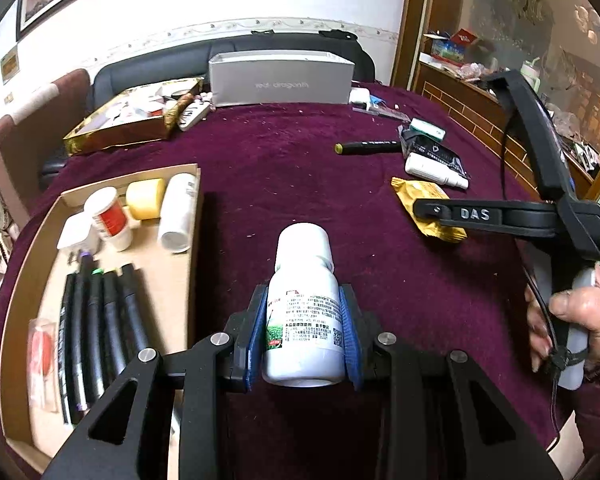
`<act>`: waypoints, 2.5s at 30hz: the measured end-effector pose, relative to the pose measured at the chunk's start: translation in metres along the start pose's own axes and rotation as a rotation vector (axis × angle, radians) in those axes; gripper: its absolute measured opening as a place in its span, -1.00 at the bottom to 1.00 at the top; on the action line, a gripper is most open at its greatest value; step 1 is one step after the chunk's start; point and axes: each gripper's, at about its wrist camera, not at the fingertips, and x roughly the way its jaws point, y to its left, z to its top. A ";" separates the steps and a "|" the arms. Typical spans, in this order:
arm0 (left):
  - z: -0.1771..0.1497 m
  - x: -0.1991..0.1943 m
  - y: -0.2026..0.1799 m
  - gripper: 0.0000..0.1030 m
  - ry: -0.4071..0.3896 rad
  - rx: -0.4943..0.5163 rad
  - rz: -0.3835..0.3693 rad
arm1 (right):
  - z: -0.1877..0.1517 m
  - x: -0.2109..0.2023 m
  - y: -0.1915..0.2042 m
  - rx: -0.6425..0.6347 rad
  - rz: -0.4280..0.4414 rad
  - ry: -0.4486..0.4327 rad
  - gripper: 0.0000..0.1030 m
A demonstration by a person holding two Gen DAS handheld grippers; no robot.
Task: Organize objects
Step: 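Carry bottle and cracker bag into the box and open both tools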
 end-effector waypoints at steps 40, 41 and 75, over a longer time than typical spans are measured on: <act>-0.036 -0.078 0.177 -0.43 -0.113 -0.278 0.180 | -0.028 -0.066 0.199 -0.257 0.301 -0.038 -0.15; -0.034 -0.078 0.183 -0.43 -0.116 -0.277 0.196 | -0.028 -0.063 0.202 -0.259 0.305 -0.032 -0.15; 0.009 0.039 0.234 -0.42 0.167 -0.232 0.201 | -0.016 0.039 0.254 -0.291 0.199 0.083 -0.14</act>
